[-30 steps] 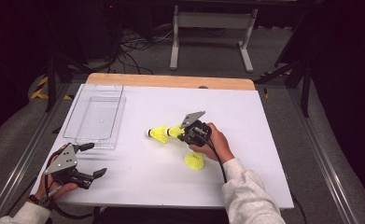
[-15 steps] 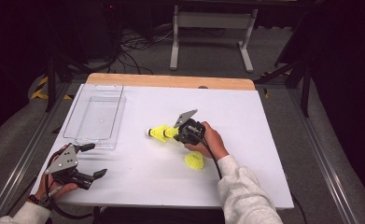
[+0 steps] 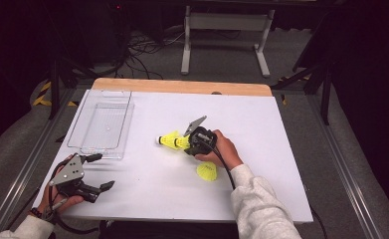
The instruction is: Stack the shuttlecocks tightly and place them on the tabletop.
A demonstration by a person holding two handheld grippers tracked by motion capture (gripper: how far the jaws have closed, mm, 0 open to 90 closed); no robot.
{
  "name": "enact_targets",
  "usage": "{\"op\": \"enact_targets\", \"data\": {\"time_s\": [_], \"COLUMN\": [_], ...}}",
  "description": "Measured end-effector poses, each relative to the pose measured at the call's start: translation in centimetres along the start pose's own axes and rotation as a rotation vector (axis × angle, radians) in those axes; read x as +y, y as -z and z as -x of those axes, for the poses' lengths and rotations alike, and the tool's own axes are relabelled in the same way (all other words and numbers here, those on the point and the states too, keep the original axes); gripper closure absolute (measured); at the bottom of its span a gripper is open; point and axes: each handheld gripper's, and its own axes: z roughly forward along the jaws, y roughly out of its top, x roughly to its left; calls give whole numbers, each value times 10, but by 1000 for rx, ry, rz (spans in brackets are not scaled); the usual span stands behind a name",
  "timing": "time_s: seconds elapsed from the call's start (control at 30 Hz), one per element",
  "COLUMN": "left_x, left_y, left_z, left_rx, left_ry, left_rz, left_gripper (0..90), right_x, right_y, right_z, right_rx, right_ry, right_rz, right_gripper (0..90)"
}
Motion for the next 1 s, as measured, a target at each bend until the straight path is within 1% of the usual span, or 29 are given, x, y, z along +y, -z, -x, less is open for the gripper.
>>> {"op": "enact_targets", "data": {"time_s": [0.03, 0.07, 0.13, 0.17, 0.2, 0.23, 0.27, 0.3, 0.33, 0.37, 0.4, 0.43, 0.47, 0.57, 0.63, 0.7, 0.87, 0.9, 1.0], "left_x": [0, 0, 0, 0, 0, 0, 0, 0, 0, 0, 0, 0, 0, 0, 0, 0, 0, 0, 0], "left_y": [0, 0, 0, 0, 0, 0, 0, 0, 0, 0, -1, -1, -1, -1, -1, -1, -1, -1, -2], "left_z": [0, 0, 0, 0, 0, 0, 0, 0, 0, 0, 0, 0, 0, 0, 0, 0, 0, 0, 0], "left_rx": [1, 0, 1, 1, 2, 2, 2, 3, 3, 1, 0, -1, -1, 0, 1, -1, 2, 1, 1], "left_ry": [-1, 0, -1, -1, -1, -1, -1, -2, -2, 1, 2, 1, 1, 2, 2, 2, 1, 0, 0], "left_rz": [0, -1, -1, -1, -2, -2, -2, -3, -3, -4, -5, -8, -8, -7, -8, -7, -10, -9, -11], "left_gripper": [52, 52, 52, 52, 52, 52, 52, 51, 52, 51, 51, 52, 51, 51, 52, 52, 54, 54, 54], "right_x": [0, -1, -2, -3, -3, -3, -3, -3, -3, -2, -1, 0, 0, 2, 4, 6, 10, 12, 14], "right_y": [1, 2, 3, 7, 9, 9, 13, 15, 15, 16, 16, 15, 15, 15, 16, 17, 18, 18, 16], "right_z": [0, 1, 2, 3, 3, 3, 4, 4, 4, 3, 2, 2, 1, -2, -4, -5, -7, -7, -7], "right_rx": [-2, -9, -5, -8, 0, 0, 6, 9, 9, 20, 22, 24, 24, 28, 18, 18, 3, 14, 14], "right_ry": [-9, -17, -24, -33, -37, -37, -47, -47, -47, -44, -42, -38, -33, -23, -20, -14, -8, -10, -4], "right_rz": [-3, -2, 5, 20, 38, 38, 65, 73, 73, 82, 79, 76, 75, 75, 82, 94, 105, 110, 104], "right_gripper": [680, 635, 629, 630, 650, 650, 729, 750, 750, 805, 835, 883, 895, 900, 900, 900, 900, 900, 900]}}
